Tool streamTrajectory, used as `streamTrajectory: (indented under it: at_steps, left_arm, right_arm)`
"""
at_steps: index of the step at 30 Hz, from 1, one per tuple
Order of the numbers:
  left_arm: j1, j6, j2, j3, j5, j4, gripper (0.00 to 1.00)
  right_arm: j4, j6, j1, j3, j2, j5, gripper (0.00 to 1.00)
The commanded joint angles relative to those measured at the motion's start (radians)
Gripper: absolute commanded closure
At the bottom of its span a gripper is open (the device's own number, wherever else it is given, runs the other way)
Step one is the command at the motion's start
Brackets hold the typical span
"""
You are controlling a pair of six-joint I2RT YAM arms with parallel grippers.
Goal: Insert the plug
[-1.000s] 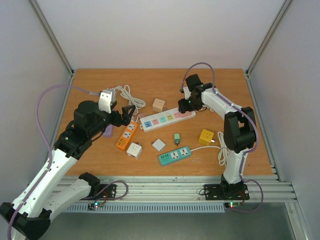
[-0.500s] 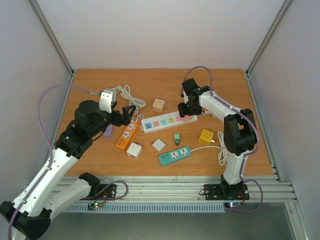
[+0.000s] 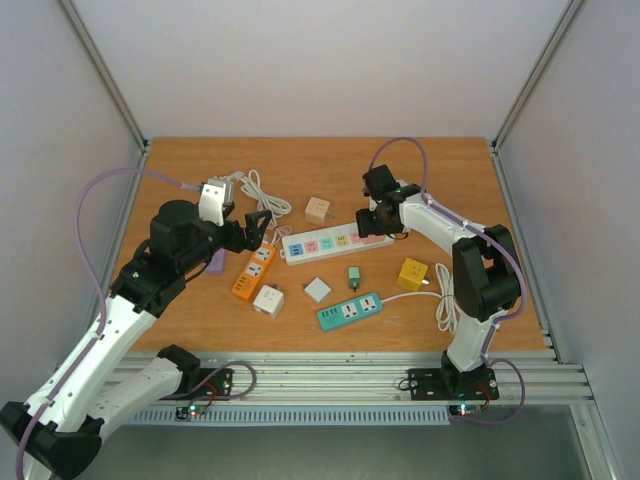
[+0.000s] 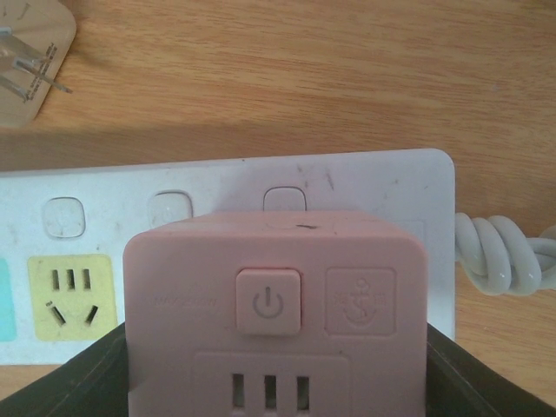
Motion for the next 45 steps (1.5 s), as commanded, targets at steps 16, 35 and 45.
streamTrajectory:
  at_steps: [16, 35, 45]
  left_arm:
    - [0.003, -0.003, 0.054, 0.034, -0.004, -0.024, 0.01]
    - [0.003, 0.03, 0.064, -0.027, -0.017, 0.004, 0.01]
    - [0.003, -0.011, 0.039, -0.051, 0.021, 0.003, 0.01]
  right_arm:
    - [-0.091, 0.003, -0.004, -0.05, 0.027, 0.016, 0.33]
    - [-0.12, -0.061, -0.005, 0.119, -0.027, 0.018, 0.18]
    - [-0.146, -0.055, -0.005, 0.115, 0.012, 0.012, 0.33]
